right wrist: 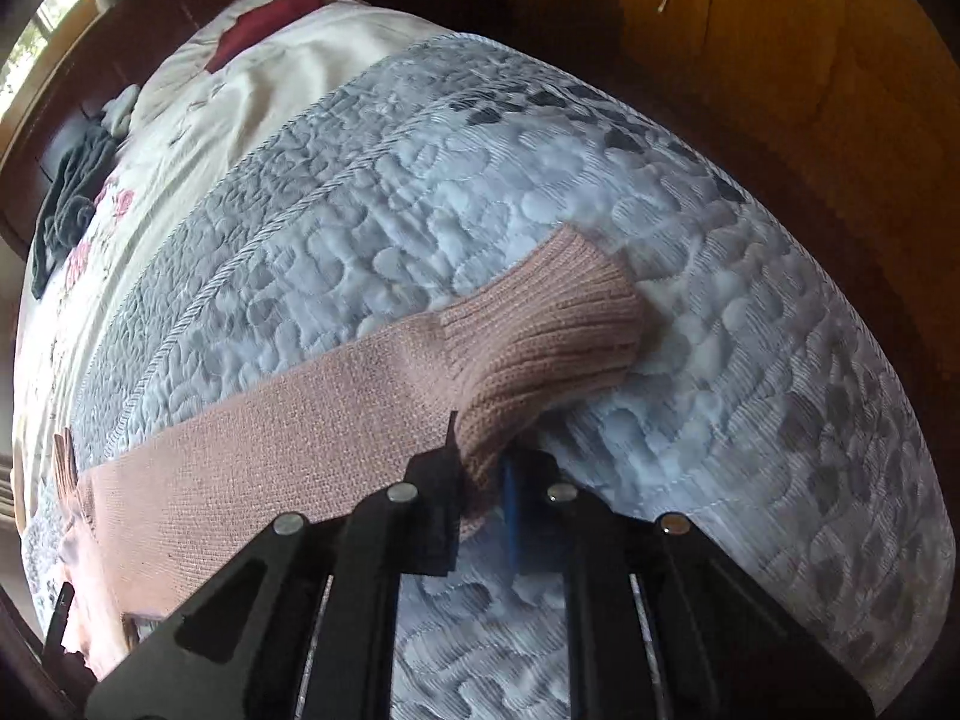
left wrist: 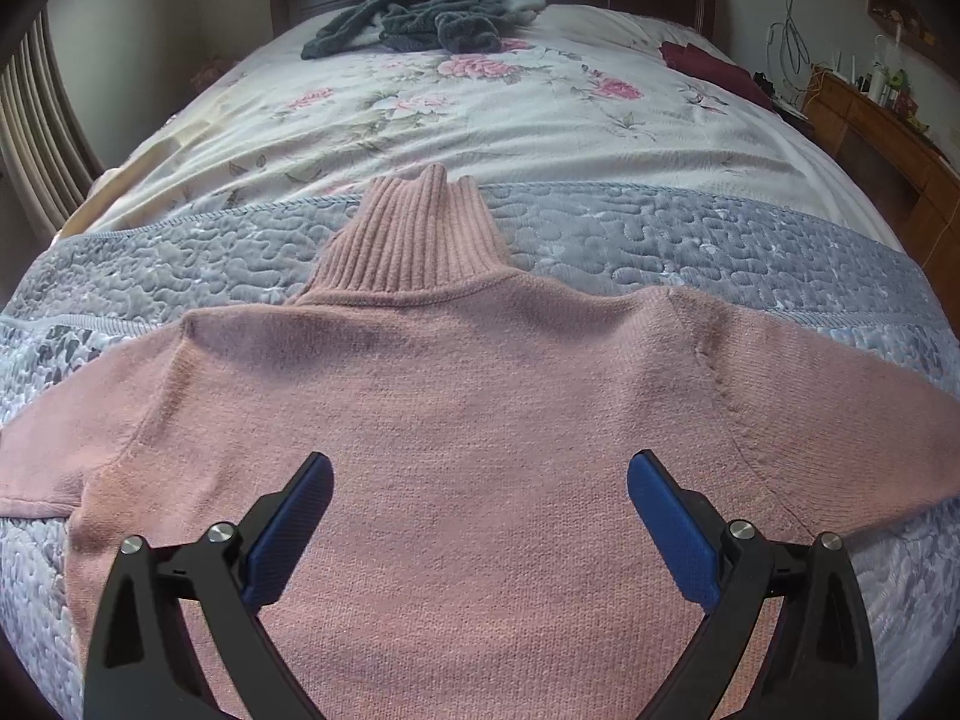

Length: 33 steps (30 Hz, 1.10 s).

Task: Fold small clothes
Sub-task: 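Carry the sleeve across the sweater body with the right gripper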

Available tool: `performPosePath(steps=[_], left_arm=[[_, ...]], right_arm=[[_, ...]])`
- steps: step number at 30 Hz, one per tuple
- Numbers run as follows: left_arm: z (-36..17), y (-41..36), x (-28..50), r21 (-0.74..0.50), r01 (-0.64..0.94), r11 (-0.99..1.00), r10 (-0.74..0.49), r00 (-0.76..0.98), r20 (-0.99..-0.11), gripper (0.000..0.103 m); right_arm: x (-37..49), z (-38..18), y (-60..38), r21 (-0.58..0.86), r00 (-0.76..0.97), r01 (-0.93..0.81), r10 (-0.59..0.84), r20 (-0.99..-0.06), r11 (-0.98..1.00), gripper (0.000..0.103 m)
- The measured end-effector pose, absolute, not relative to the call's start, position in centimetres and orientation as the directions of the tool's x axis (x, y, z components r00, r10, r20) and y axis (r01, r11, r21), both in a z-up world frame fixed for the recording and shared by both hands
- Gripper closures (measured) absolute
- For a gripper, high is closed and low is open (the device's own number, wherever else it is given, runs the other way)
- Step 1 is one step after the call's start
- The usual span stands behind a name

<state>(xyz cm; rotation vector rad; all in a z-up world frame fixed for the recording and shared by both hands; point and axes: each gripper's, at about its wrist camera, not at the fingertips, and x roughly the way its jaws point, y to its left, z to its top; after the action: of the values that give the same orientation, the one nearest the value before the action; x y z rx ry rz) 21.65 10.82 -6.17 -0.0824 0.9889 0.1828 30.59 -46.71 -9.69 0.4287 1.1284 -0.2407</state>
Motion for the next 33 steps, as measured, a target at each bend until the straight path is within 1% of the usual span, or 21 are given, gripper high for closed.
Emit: performPosePath(steps=[4, 7, 11, 17, 20, 25, 27, 29, 30, 32, 33], left_arm=[[-6.2, 11.7, 20.9, 0.005, -0.185, 0.983, 0.105, 0.539, -0.836, 0.004], [-6.1, 12.2, 20.6, 0.008, -0.171, 0.985, 0.101, 0.543, -0.834, 0.004], [-5.9, 13.0, 20.1, -0.009, -0.171, 0.985, 0.086, 0.539, -0.838, 0.004], [-6.0, 13.8, 19.8, -0.037, -0.169, 0.985, 0.059, 0.529, -0.846, 0.004], [-5.9, 13.7, 19.8, -0.064, -0.158, 0.985, 0.029, 0.527, -0.849, 0.004], [-5.6, 12.3, 20.1, -0.097, -0.119, 0.988, -0.021, 0.521, -0.853, 0.004], [-5.6, 11.7, 20.3, -0.116, -0.108, 0.987, -0.044, 0.518, -0.854, 0.004], [-5.5, 10.9, 20.5, -0.13, -0.1, 0.986, -0.061, 0.514, -0.856, 0.004], [-5.5, 10.6, 20.7, -0.139, -0.097, 0.986, -0.07, 0.51, -0.857, 0.004], [-5.5, 9.8, 21.0, -0.161, -0.091, 0.983, -0.093, 0.505, -0.858, 0.004], [-5.5, 9.4, 21.2, -0.172, -0.088, 0.981, -0.106, 0.501, -0.859, 0.004]], right_arm=[[30.6, -8.2, -44.6, 0.192, 0.465, 0.381, -0.008, -0.885, 0.904, 0.093], [30.4, -5.9, -41.2, 0.199, 0.512, 0.291, 0.023, -0.859, 0.936, 0.093], [31.2, -4.1, -35.1, 0.212, 0.531, 0.137, 0.109, -0.841, 0.968, 0.093], [32.1, -4.8, -24.9, 0.22, 0.482, -0.064, 0.223, -0.847, 0.973, 0.093], [31.8, -5.9, -20.7, 0.203, 0.445, -0.14, 0.245, -0.862, 0.969, 0.093], [31.4, -7.8, -16.0, 0.17, 0.398, -0.203, 0.24, -0.885, 0.964, 0.092], [31.0, -8.6, -15.3, 0.176, 0.384, -0.208, 0.246, -0.89, 0.962, 0.088], [30.6, -9.0, -14.9, 0.208, 0.362, -0.225, 0.28, -0.889, 0.952, 0.079], [30.4, -9.3, -14.8, 0.233, 0.345, -0.239, 0.307, -0.887, 0.943, 0.077], [29.3, -9.1, -14.7, 0.306, 0.307, -0.279, 0.387, -0.87, 0.91, 0.07], [28.6, -8.9, -14.9, 0.354, 0.288, -0.298, 0.437, -0.852, 0.887, 0.068]])
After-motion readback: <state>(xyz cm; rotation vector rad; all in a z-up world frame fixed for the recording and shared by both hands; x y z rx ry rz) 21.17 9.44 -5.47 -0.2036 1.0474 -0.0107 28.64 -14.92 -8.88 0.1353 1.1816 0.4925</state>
